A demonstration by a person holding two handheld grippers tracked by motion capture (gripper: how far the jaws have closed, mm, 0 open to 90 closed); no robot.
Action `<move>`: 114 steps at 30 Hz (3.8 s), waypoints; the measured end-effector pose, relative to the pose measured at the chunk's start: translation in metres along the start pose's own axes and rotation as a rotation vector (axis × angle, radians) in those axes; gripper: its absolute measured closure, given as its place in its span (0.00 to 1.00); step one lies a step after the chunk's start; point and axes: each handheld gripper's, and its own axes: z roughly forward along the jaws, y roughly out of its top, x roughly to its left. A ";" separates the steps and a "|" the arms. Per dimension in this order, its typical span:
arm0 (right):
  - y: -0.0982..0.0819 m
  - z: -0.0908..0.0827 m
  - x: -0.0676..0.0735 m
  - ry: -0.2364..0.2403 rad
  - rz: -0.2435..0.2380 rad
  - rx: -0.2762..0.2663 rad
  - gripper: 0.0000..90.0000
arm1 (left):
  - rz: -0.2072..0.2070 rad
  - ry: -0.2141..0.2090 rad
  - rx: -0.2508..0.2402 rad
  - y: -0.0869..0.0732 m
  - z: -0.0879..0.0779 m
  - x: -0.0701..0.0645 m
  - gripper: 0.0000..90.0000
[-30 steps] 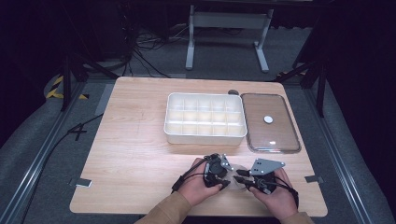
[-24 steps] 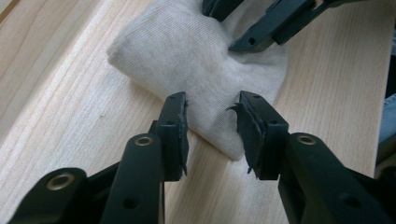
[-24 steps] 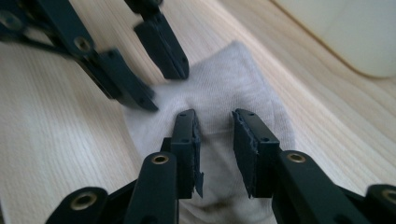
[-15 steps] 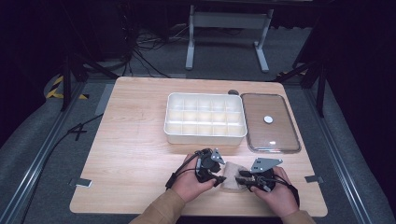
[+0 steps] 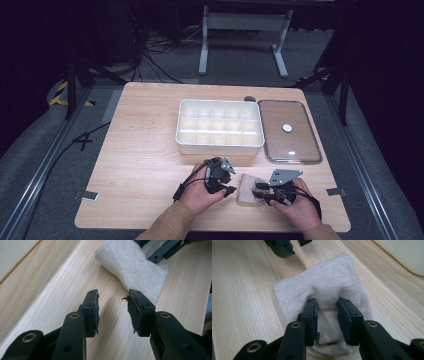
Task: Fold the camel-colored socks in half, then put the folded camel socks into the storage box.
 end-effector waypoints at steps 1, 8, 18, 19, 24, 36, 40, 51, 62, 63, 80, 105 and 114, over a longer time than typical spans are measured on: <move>0.000 0.000 0.000 0.000 -0.001 -0.001 0.75 | 0.001 0.002 0.002 0.000 0.001 0.000 0.68; 0.000 0.002 0.000 0.007 -0.015 -0.010 0.76 | 0.010 0.029 0.029 -0.002 0.008 0.002 0.74; 0.004 0.009 0.000 0.093 -0.063 -0.032 0.76 | 0.017 0.014 0.059 -0.005 0.012 0.003 0.82; 0.005 0.010 0.001 0.093 -0.066 -0.031 0.76 | 0.019 0.007 0.059 -0.005 0.012 0.002 0.83; 0.007 0.013 0.005 0.097 -0.078 -0.042 0.76 | 0.031 0.000 0.067 -0.005 0.013 0.000 0.90; 0.006 0.012 0.009 0.072 -0.085 -0.043 0.76 | 0.067 -0.033 0.006 0.000 0.011 -0.008 0.88; 0.007 0.013 0.011 0.060 -0.086 -0.044 0.76 | 0.074 -0.039 -0.012 0.003 0.008 -0.012 0.87; 0.014 0.010 0.019 0.021 -0.093 -0.031 0.70 | 0.072 -0.008 -0.025 0.005 0.004 -0.014 0.86; 0.016 -0.019 0.016 -0.022 -0.067 -0.049 0.81 | 0.065 0.007 -0.010 0.004 0.004 -0.012 0.85; 0.015 -0.020 0.014 -0.015 -0.056 -0.045 0.86 | 0.065 0.006 -0.012 0.004 0.004 -0.012 0.85; 0.005 -0.001 0.011 0.030 0.009 0.013 0.99 | 0.120 -0.008 -0.052 0.010 0.002 -0.023 0.85; 0.006 -0.002 0.010 0.090 0.064 -0.056 0.99 | 0.160 0.016 -0.032 0.011 0.009 -0.030 0.80; 0.014 -0.035 0.009 0.054 0.075 -0.175 0.99 | 0.168 0.022 -0.039 0.013 0.010 -0.032 0.79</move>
